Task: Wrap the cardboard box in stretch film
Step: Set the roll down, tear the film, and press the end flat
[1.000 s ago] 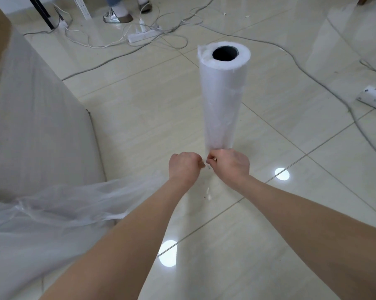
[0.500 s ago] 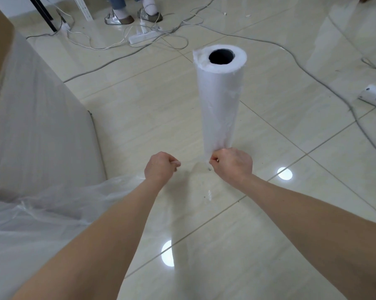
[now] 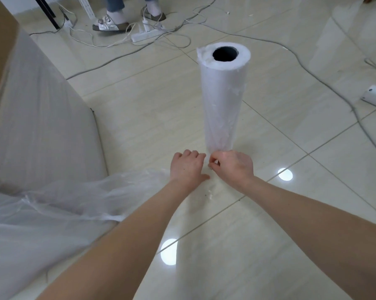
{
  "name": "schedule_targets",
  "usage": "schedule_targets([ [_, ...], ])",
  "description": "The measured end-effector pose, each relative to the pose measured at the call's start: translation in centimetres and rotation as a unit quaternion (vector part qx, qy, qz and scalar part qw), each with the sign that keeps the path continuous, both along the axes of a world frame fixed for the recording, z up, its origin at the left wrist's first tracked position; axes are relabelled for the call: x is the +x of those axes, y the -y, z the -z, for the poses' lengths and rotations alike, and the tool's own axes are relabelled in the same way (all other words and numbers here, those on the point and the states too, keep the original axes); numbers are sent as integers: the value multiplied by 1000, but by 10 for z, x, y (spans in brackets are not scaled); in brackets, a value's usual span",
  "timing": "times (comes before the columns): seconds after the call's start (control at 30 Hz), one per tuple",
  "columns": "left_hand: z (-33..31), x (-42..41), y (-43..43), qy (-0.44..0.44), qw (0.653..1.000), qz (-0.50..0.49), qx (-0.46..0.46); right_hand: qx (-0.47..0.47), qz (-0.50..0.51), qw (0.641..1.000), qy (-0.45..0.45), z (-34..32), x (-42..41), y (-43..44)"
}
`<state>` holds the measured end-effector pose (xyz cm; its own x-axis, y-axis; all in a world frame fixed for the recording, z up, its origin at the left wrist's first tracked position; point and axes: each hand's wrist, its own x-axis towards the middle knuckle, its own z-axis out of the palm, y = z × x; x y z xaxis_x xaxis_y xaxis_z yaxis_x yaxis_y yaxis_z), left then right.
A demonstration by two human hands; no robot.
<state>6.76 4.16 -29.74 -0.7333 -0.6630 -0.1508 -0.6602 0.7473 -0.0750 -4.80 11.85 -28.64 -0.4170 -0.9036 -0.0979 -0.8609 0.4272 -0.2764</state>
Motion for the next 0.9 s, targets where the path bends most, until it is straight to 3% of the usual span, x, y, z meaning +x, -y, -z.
schedule_targets([
  [0.2, 0, 9, 10, -99, 979, -140, 107, 18, 19, 999, 23, -2, -9, -6],
  [0.47, -1, 21, 22, -103, 972, -182, 105, 21, 30, 999, 41, -4, 3, -2],
  [0.63, -4, 46, 42, -90, 963, -242, 76, 42, 21, 999, 4, -8, -20, -19],
  [0.8, -4, 40, 32, -90, 983, -116, 111, 43, -92, 995, -18, -12, -9, -26],
  [0.9, 3, 42, 24, -79, 980, -105, 146, -5, -125, 992, -11, -15, 12, -20],
])
